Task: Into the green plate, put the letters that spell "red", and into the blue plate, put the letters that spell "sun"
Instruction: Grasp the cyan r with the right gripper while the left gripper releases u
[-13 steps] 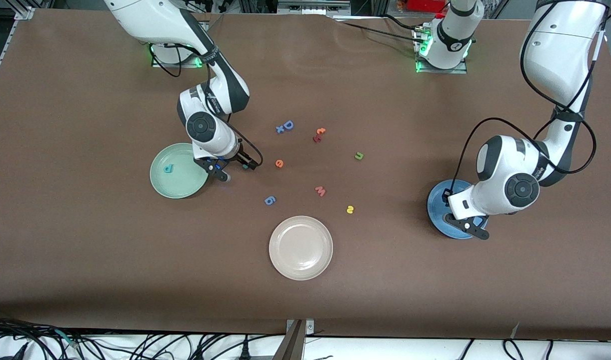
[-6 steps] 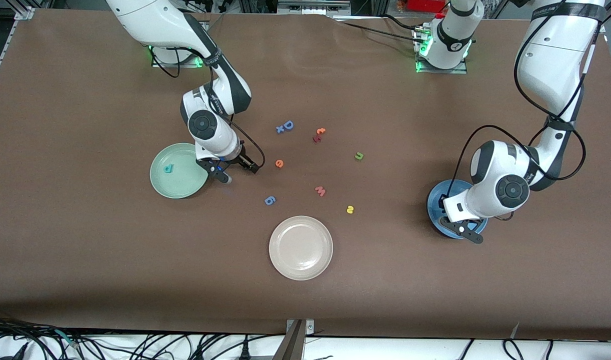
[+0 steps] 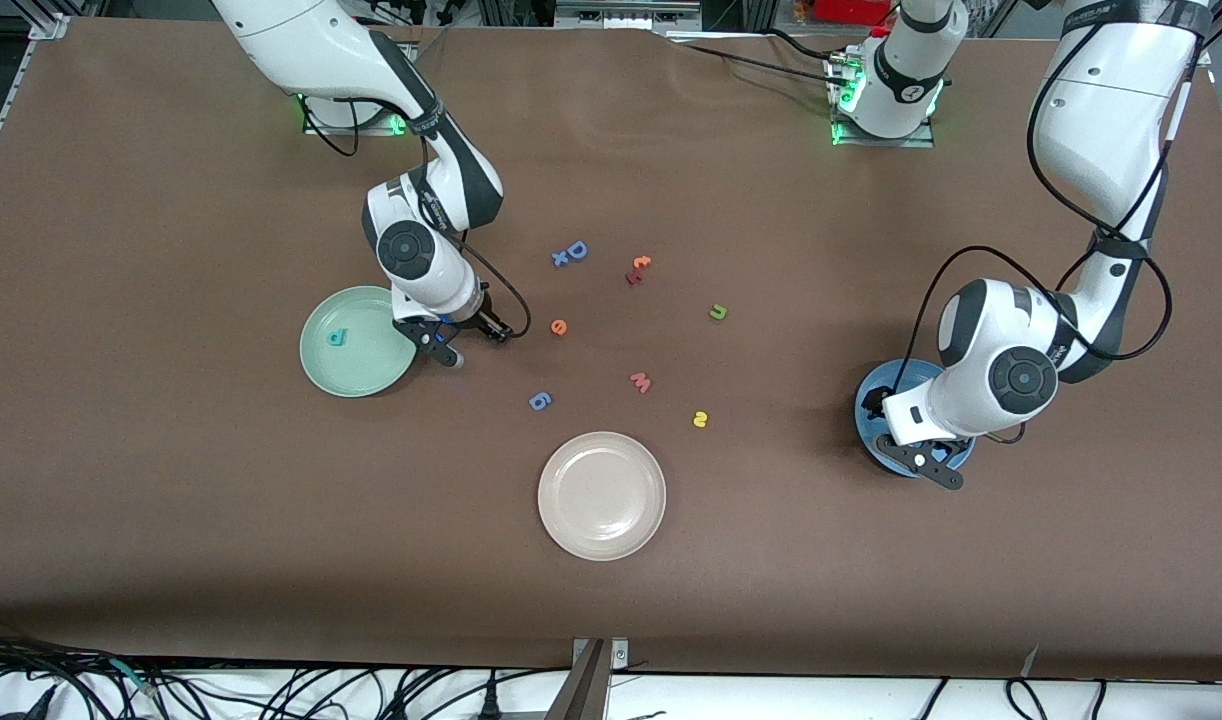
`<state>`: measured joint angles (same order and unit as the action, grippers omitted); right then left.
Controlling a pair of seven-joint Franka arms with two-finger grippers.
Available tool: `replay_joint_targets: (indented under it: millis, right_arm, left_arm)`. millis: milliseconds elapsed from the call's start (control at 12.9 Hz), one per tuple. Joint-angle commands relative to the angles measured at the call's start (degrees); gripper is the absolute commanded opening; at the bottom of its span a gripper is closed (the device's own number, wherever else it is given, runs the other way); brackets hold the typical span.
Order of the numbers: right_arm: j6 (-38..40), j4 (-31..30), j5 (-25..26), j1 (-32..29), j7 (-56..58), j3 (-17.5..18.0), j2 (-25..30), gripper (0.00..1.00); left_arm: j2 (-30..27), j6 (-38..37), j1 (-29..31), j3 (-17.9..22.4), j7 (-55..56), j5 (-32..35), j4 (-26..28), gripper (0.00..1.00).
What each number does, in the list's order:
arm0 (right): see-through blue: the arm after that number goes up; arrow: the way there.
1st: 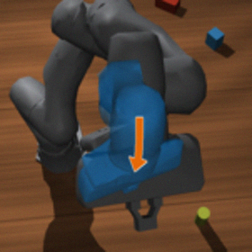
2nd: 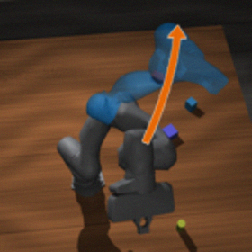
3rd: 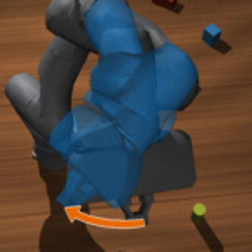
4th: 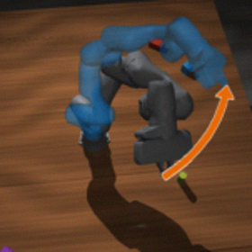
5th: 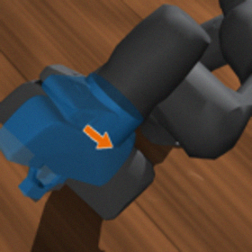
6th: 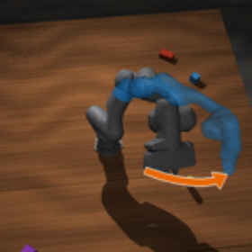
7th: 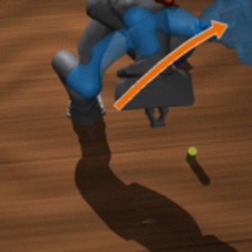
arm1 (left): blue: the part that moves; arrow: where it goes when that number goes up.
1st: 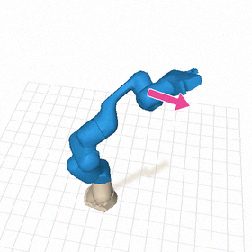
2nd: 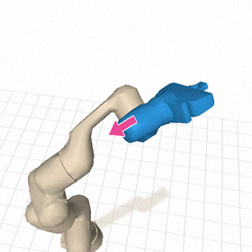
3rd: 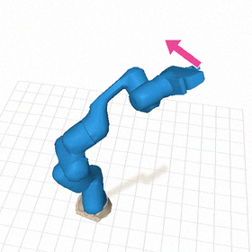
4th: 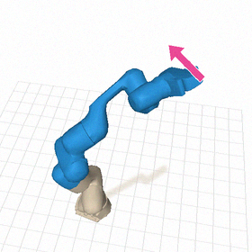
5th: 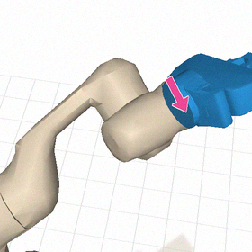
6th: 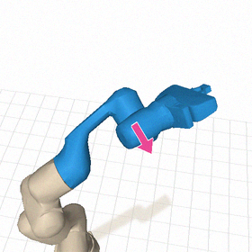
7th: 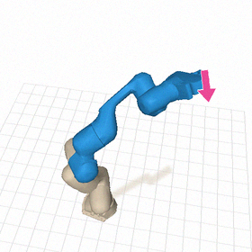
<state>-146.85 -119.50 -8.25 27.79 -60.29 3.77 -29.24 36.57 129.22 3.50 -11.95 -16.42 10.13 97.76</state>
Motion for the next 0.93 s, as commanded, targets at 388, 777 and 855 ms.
replay_joint_targets:
  millis: [388,777,855]
  right_arm:
    - [-1.25,-0.91,-0.72,0.16,-0.27,0.18,-0.38,0.13]
    - [0.33,-0.91,-0.72,0.16,-0.96,0.1,1.02,0.08]
    - [1.9,-0.65,-0.72,0.16,-1.06,0.1,1.73,0.05]
  left_arm:
    - [-3.96,-6.61,-0.34,-10.71,20.34,1.03,0.15,1.0]
    - [-2.56,-6.53,-7.53,-12.84,38.81,1.82,0.41,1.0]
    - [-1.95,-6.27,-8.5,-12.84,40.23,1.73,0.5,1.0]
